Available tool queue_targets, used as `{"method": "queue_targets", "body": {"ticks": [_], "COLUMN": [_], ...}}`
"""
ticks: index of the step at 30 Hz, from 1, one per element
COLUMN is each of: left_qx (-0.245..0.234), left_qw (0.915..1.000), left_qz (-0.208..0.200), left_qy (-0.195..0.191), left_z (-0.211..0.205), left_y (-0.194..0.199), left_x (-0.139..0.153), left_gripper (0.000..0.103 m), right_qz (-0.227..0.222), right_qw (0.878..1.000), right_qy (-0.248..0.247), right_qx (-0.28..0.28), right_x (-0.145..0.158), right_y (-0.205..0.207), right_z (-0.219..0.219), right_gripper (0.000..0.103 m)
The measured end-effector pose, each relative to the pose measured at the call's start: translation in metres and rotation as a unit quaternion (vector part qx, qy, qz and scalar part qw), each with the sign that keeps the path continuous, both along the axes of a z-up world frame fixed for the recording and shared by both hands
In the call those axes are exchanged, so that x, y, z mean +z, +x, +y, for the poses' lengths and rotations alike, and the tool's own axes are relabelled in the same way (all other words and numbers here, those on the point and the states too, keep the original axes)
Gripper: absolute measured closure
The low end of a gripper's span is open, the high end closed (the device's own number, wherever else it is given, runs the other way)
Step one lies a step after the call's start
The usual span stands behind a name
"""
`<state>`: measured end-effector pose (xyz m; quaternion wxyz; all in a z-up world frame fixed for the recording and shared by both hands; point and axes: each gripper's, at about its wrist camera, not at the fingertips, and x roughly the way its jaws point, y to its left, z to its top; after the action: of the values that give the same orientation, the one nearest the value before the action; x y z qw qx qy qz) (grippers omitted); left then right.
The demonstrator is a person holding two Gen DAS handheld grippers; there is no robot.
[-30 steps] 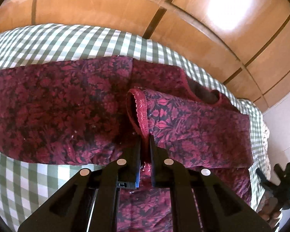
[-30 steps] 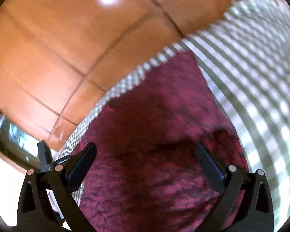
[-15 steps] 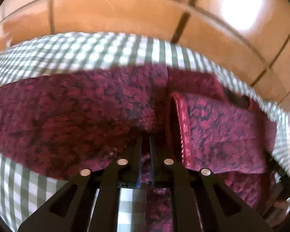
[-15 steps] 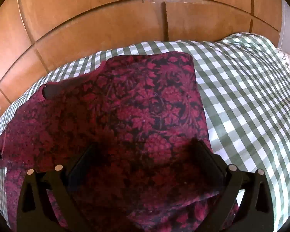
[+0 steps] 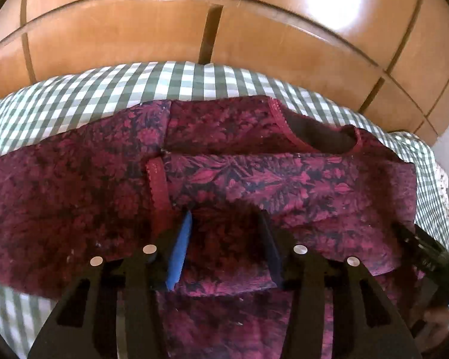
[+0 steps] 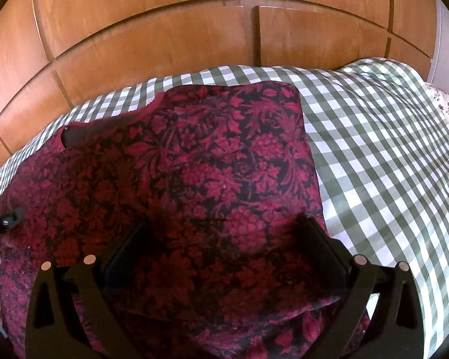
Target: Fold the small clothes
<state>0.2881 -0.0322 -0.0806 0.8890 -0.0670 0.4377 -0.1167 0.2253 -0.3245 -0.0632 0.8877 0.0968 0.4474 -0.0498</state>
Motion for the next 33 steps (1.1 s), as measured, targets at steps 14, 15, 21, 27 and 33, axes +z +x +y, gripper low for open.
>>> {"method": "queue_targets", "body": {"ticks": [14, 15, 21, 27, 33], "left_qx": [0.039, 0.041, 0.067, 0.085, 0.108], "left_qw": [0.9982, 0.9971, 0.9922, 0.9906, 0.9894], "left_qz": [-0.045, -0.063, -0.104, -0.107, -0.097], "left_qy": [-0.004, 0.008, 0.017, 0.006, -0.005], "left_z": [0.031, 0.035, 0.06, 0.085, 0.109], "left_y": [-0.069, -0.082, -0.125, -0.151, -0.164], "left_x": [0.059, 0.07, 0.097, 0.101, 0.09], "left_gripper": [0.044, 0.044, 0.033, 0.033, 0.033], "right_qz": [0.013, 0.017, -0.014, 0.003, 0.028], "right_qw": [0.999, 0.999, 1.0, 0.998, 0.997], "right_qy": [-0.031, -0.033, -0.005, -0.01, -0.018], "right_qx": [-0.005, -0.005, 0.025, 0.069, 0.073], "right_x": [0.01, 0.015, 0.044, 0.037, 0.008], "right_y": [0.001, -0.002, -0.046, -0.095, -0.118], "right_z": [0.007, 0.011, 0.037, 0.072, 0.08], "right_gripper": [0.002, 0.002, 0.002, 0.002, 0.002]}}
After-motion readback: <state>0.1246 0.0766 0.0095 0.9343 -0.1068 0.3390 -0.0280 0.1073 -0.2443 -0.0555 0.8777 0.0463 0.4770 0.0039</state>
